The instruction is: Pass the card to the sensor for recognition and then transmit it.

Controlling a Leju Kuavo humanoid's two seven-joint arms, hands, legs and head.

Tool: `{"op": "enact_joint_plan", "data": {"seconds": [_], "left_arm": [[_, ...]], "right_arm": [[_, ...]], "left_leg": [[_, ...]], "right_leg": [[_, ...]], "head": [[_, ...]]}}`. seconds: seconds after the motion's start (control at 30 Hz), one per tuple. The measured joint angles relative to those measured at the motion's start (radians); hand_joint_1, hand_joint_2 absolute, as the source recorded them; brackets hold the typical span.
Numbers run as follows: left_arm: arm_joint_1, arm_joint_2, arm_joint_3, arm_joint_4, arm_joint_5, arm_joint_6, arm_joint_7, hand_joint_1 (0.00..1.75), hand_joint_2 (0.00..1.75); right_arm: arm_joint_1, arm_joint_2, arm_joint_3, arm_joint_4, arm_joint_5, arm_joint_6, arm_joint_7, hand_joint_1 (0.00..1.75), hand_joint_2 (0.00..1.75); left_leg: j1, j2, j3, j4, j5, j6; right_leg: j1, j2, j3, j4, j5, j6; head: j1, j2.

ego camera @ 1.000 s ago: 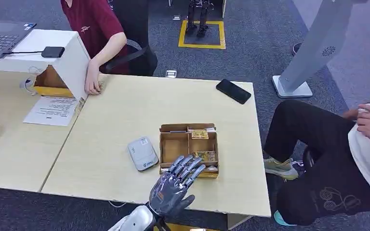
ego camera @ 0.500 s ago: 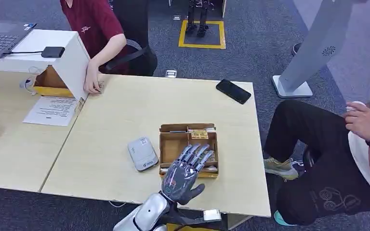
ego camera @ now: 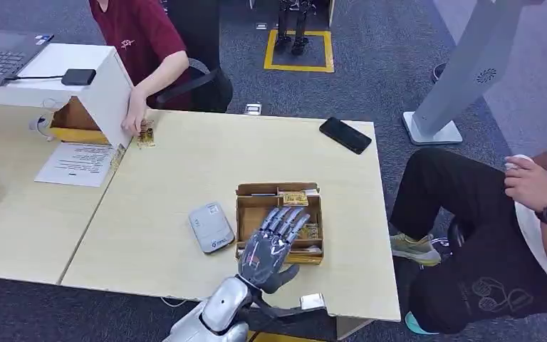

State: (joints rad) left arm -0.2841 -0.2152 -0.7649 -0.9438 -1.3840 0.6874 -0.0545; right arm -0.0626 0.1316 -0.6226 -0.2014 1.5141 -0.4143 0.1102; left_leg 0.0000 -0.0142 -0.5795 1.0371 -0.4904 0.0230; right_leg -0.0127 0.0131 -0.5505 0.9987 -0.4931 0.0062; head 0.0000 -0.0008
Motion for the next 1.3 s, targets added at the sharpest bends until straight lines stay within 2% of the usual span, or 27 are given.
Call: {"op": "enact_joint_plan", "data": {"seconds": [0.3,0.73,1.3], "left_arm": [[-0.007,-0.007,0.011,0.051,0.015,0.002,-0.027,0.0,1.75],[-0.006,-0.017,0.015,0.061,0.031,0.002,-0.061,0.0,1.75],[-0.005,-0.019,0.022,0.061,0.039,0.0,-0.061,0.0,1.75]], "right_arm": [[0.0,0.0,0.001,0.0,0.0,0.0,-0.002,0.0,0.0],[0.0,0.0,0.001,0.0,0.0,0.0,-0.001,0.0,0.0],[0.0,0.0,0.001,0.0,0.0,0.0,-0.005,0.0,0.0]], "left_leg": [[0.0,0.0,0.0,0.0,0.0,0.0],[0.0,0.0,0.0,0.0,0.0,0.0],[0.0,0.0,0.0,0.0,0.0,0.0]], "right_leg": [[0.0,0.0,0.0,0.0,0.0,0.0],[0.0,0.0,0.0,0.0,0.0,0.0],[0.0,0.0,0.0,0.0,0.0,0.0]], "head": [[0.0,0.0],[0.0,0.0],[0.0,0.0]]}}
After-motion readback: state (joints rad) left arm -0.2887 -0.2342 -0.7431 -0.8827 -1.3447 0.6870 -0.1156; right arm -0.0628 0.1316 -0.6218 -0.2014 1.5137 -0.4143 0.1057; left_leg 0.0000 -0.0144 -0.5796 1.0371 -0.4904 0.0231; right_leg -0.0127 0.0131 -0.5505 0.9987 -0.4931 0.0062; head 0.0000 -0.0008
